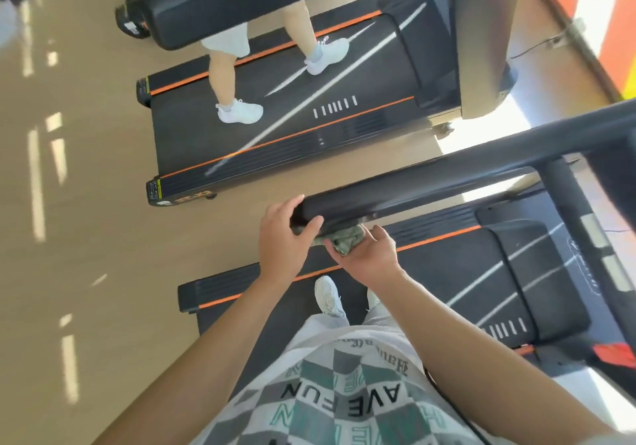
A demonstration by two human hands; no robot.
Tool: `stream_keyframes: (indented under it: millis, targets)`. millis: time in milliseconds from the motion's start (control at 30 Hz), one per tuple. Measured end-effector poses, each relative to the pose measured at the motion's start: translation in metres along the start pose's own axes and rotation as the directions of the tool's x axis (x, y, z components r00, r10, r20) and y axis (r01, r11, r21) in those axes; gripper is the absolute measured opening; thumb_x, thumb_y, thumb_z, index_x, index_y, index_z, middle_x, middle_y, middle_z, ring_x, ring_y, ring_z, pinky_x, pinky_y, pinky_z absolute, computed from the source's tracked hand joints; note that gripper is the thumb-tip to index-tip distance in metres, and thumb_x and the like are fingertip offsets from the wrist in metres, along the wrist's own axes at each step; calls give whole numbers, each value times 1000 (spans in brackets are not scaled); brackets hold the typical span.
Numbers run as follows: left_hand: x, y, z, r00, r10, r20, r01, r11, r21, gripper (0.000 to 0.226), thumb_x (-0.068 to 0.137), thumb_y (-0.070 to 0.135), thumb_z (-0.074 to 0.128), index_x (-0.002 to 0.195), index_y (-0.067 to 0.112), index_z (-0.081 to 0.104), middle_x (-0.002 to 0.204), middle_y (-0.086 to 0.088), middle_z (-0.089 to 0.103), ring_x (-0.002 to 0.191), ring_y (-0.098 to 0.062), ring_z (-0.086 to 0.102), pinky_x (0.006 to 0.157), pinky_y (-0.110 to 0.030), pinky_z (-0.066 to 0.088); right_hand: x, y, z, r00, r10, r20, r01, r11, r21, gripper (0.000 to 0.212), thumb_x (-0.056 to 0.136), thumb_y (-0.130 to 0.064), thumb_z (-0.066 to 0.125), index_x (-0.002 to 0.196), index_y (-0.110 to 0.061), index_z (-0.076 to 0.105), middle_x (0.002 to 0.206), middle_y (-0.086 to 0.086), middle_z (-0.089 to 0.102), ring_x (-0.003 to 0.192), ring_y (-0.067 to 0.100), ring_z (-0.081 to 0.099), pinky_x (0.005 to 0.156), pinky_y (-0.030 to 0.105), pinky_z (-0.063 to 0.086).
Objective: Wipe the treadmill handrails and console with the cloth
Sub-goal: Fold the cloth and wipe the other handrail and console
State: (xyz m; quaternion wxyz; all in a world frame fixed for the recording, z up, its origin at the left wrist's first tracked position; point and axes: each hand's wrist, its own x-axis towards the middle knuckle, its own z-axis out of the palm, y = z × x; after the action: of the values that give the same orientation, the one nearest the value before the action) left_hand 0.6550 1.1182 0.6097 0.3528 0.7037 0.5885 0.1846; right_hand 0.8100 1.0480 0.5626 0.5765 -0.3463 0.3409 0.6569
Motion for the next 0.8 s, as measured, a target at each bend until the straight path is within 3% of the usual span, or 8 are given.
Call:
stream_keyframes:
  millis: [133,267,433,567,733,800]
  targets:
    - [-2,20,15,988,153,-28,-142,963,228,55,85,47,75,135,27,64,131,1,58,119,-21,52,102,-36,42,-11,-32,-3,997,-79,-19,80,996,38,57,105,-46,27,135,-8,59,130,22,64,122,39,57,101,54,47]
    - [5,43,30,960,280,30,-268,878,397,56,83,49,76,134,29,64,130,6,61,118,-23,54,98,-45,45,-22,-62,-10,992,-127,-23,128,990,51,49,102,-37,33,129,-7,61,134,20,62,124,38,56,102,52,48]
    - [13,49,37,954,297,38,-283,856,433,54,82,54,75,130,29,67,123,8,64,110,-22,59,89,-45,50,-34,-103,-22,980,-191,-47,194,978,71,40,95,-15,42,131,-8,57,135,16,59,119,37,58,98,49,52]
    - [11,43,40,935,354,21,-323,827,461,54,86,56,71,131,26,66,125,5,66,109,-21,60,89,-41,49,-38,-138,-32,955,-292,-58,293,956,8,54,92,3,30,137,-17,54,131,15,55,111,35,59,92,47,56]
    - [10,40,43,926,378,1,-331,809,485,55,88,59,65,132,25,65,126,3,66,109,-23,62,86,-43,50,-40,-179,-36,893,-419,-164,431,901,46,49,104,-1,37,138,-29,60,139,10,57,119,27,61,77,38,61]
    - [10,39,44,921,389,-7,-336,804,490,55,88,58,67,131,25,65,125,3,67,108,-23,62,86,-42,49,-46,-191,-35,859,-483,-173,499,864,68,46,104,-3,42,139,-29,58,138,8,57,118,25,61,79,38,61]
